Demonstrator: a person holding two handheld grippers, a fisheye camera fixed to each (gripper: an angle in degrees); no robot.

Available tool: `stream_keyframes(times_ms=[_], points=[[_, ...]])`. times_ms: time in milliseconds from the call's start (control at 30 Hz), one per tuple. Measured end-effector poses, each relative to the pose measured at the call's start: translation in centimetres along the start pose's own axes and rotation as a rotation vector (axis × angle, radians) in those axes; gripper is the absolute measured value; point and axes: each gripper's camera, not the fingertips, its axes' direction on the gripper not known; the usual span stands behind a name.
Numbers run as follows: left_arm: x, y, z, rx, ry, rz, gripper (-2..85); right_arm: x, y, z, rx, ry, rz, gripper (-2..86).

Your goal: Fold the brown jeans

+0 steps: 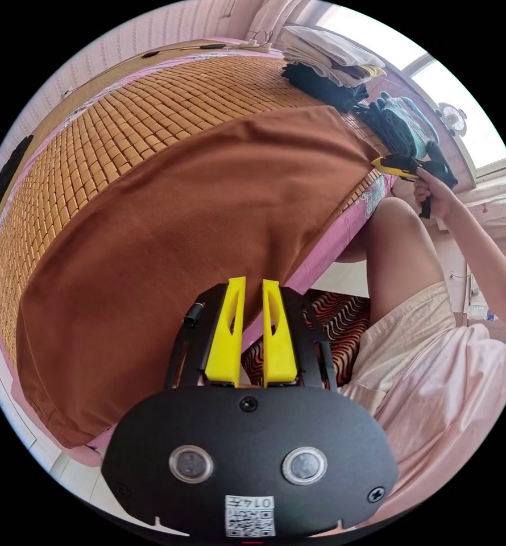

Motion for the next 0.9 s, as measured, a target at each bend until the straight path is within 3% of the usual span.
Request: stream_keyframes(times_ms=[233, 333, 500, 633, 767, 900], points=[[1.3, 1.1, -1.6, 0.005, -0.032, 0.046, 6.1, -4.7, 2.6, 0.8, 0.226, 0.22, -0.131, 1.2], [2.3, 0.7, -1.9, 0.008, -0.063, 0.07, 6.6, -7.1, 2.8, 2.9, 0.234, 0.267, -0.195, 3.6], [3.2, -1.0, -0.5, -0.044, -0.09, 0.088, 5.1, -10.0, 2.1, 9.9, 0.093, 0.467, -0.272, 0.4], [3.5, -1.4, -1.9, -0.071, -0.057, 0.11, 0.0, -13.5, 2.3, 15.0, -0.043, 0.689, -0.468, -0.6], [5.5, -1.0, -2.7, -0.057, -0.152, 0.2, -0.9, -17.0, 3.3, 20.8, -0.137, 0.914, -0.636, -0.5], [5.9, -1.1, -4.1, -0.052, -0.16, 0.23, -1.0, -18.8, 3.7, 24.2, -0.202, 0.992, -0.687, -0.4]])
